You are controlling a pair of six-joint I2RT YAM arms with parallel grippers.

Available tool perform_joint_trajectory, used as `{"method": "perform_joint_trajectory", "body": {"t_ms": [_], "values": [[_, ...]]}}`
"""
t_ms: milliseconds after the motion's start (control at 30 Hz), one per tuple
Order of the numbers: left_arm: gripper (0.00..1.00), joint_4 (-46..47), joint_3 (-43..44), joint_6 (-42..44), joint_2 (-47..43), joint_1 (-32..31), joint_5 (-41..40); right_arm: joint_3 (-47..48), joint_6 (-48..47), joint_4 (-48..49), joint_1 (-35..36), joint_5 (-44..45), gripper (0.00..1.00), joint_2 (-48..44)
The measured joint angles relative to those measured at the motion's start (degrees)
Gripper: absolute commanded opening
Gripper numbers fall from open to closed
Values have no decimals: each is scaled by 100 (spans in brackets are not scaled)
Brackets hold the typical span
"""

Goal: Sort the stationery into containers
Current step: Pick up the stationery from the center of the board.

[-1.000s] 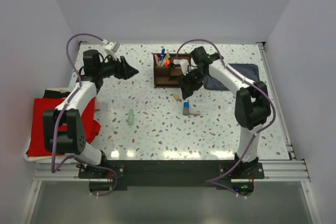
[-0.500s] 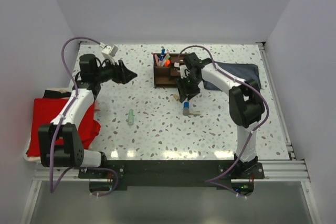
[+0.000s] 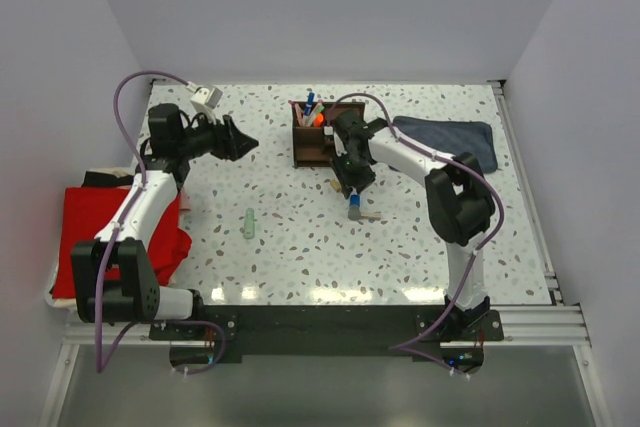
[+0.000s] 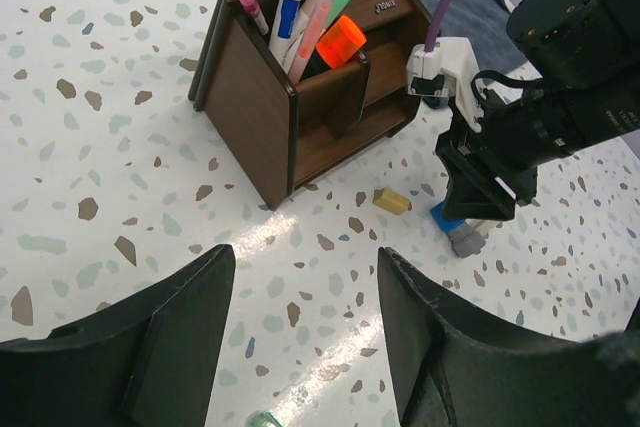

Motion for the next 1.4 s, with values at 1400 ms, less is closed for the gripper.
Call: {"method": "perform_joint_trajectory", "body": {"t_ms": [1400], "values": [[64,-33,-52,79,0,46,267,-1508,260,774,-1231,-1974,41,-1246]]}}
